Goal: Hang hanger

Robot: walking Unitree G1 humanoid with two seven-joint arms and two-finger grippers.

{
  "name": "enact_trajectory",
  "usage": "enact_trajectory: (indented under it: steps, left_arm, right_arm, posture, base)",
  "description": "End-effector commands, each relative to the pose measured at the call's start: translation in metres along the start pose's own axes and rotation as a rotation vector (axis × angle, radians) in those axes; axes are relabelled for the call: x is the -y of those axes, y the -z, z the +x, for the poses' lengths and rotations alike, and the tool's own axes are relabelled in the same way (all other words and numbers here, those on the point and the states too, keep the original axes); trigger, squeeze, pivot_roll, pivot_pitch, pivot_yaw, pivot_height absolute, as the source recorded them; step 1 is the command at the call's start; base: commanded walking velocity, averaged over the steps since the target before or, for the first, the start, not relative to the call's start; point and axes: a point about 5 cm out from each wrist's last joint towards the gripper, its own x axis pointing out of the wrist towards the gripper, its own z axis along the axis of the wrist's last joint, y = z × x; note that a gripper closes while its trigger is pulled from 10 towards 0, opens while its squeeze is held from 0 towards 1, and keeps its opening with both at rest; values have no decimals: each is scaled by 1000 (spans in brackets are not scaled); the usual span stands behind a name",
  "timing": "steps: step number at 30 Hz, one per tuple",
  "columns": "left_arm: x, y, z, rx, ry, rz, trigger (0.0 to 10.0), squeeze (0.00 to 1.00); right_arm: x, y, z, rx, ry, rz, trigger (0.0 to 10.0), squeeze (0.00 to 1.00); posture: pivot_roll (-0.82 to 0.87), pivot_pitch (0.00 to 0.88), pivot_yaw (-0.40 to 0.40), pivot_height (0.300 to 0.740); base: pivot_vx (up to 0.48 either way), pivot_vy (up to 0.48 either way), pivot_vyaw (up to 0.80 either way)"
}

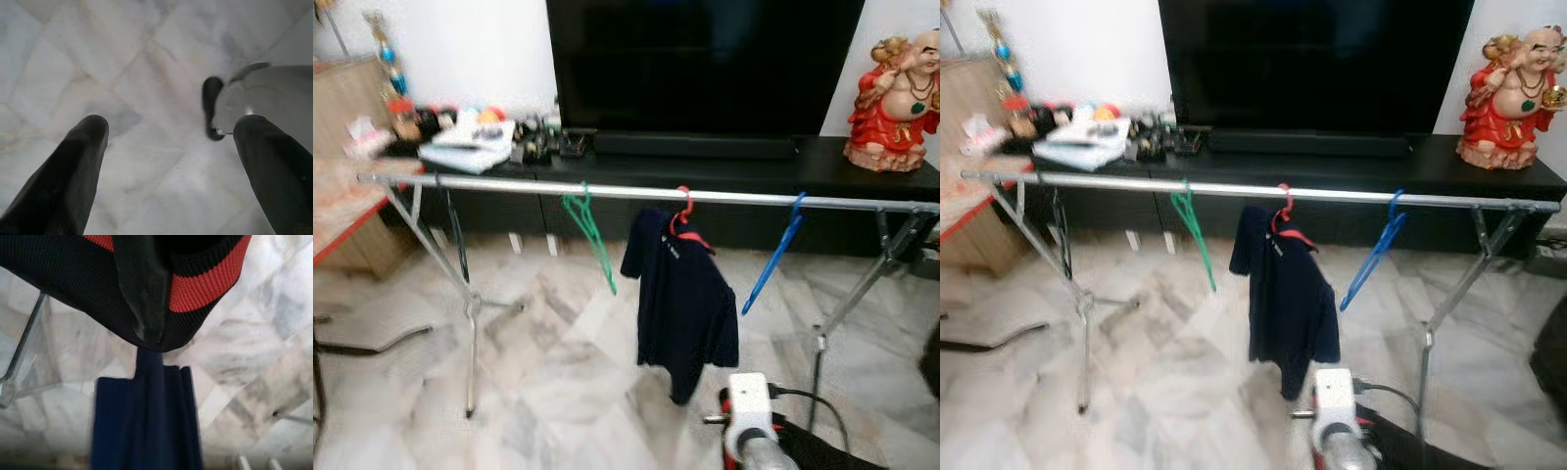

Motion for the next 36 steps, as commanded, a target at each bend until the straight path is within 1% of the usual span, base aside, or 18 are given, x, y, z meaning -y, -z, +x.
enact_trajectory:
  steps: [1, 10, 16, 20, 21, 22, 26, 27, 28, 29, 30, 31, 32, 33, 34, 36]
  left_arm:
    - [8, 0, 1, -5, 19, -11, 10000, 0]
    - [8, -1, 2, -1, 18, -6, 10000, 0]
    - [7, -4, 1, 37, 1, 4, 10000, 0]
    - [7, -14, 0, 149, -15, -33, 10000, 0]
    - [7, -14, 0, 149, -15, -33, 10000, 0]
    - [7, -19, -1, 213, -15, -47, 10000, 0]
    - [8, -25, -3, 285, -7, -60, 10000, 0]
    - [10, -52, -2, 393, 7, -14, 10000, 0]
    - [18, -131, -9, 658, 31, 52, 10000, 0]
    - [22, -155, -16, 735, 38, 67, 10000, 0]
    - [25, -167, -21, 776, 40, 68, 10000, 0]
    - [26, -171, -24, 792, 40, 68, 10000, 0]
    - [26, -171, -24, 792, 40, 68, 10000, 0]
    - [26, -174, -27, 821, 41, 71, 10000, 0]
    - [26, -178, -34, 878, 45, 55, 10000, 0]
    - [25, -181, -39, 918, 46, 45, 10000, 0]
  right_arm:
    - [6, -6, 1, 23, 12, -12, 10000, 0]
    - [11, -5, 1, 16, 31, -12, 10000, 0]
    - [16, -2, 0, 2, 78, -6, 10000, 0]
    - [22, 4, -1, -25, 112, 13, 10000, 0]
    - [22, 4, -1, -25, 112, 13, 10000, 0]
    - [22, 5, -2, -28, 119, 15, 10000, 0]
    - [25, 7, -3, -27, 148, 21, 10000, 0]
    - [26, 7, -3, -27, 156, 20, 10000, 0]
    - [28, 9, -4, -28, 170, 22, 10000, 0]
    - [29, 10, -4, -30, 173, 23, 10000, 0]
    - [30, 10, -5, -32, 178, 21, 10000, 0]
    - [30, 11, -5, -33, 181, 19, 10000, 0]
    - [30, 11, -5, -33, 181, 19, 10000, 0]
    - [31, 12, -6, -35, 187, 21, 10000, 0]
    - [32, 14, -7, -40, 195, 24, 10000, 0]
    - [33, 15, -7, -42, 199, 24, 10000, 0]
  posture:
    - [26, 38, 41, 740]
    - [26, 42, 39, 740]
    - [28, 45, 39, 740]
    - [40, 50, 38, 740]
    - [40, 50, 38, 740]
    - [43, 49, 41, 740]
    - [46, 49, 42, 740]
    - [46, 49, 42, 740]
    - [50, 51, 47, 740]
    - [50, 51, 47, 740]
    - [50, 51, 47, 740]
    - [50, 51, 47, 740]
    - [50, 51, 47, 740]
    - [53, 53, 47, 740]
    - [54, 54, 47, 740]
    - [60, 54, 46, 740]
  base:
    - [0, 251, 0]
    - [0, 0, 0]
    - [0, 0, 0]
    - [0, 0, 0]
    - [0, 0, 0]
    - [0, 0, 0]
    - [0, 0, 0]
    - [0, 0, 0]
    - [0, 0, 0]
    - [0, 0, 0]
    - [0, 0, 0]
    - [0, 0, 0]
    - [0, 0, 0]
    - [0, 0, 0]
    - [0, 0, 0]
    - [0, 0, 0]
